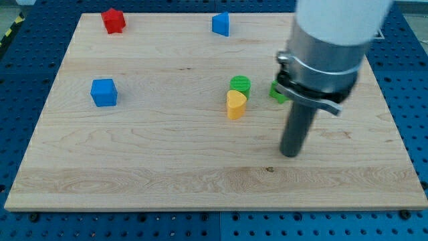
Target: Push the yellow hexagon to the bottom of the green star
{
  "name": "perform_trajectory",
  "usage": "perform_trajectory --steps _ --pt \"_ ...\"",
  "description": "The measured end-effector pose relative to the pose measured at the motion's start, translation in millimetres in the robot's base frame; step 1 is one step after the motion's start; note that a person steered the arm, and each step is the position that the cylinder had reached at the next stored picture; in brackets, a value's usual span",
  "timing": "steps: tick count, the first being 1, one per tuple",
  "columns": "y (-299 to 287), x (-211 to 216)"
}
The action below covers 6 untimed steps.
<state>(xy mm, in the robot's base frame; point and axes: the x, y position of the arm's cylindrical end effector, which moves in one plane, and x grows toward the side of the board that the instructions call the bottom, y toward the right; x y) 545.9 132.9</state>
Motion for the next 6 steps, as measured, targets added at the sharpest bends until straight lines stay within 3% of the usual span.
perform_trajectory --steps 1,3,4,6 --pt "38 -20" --pt "23 -93" --pt "35 -105" --pt "43 -45"
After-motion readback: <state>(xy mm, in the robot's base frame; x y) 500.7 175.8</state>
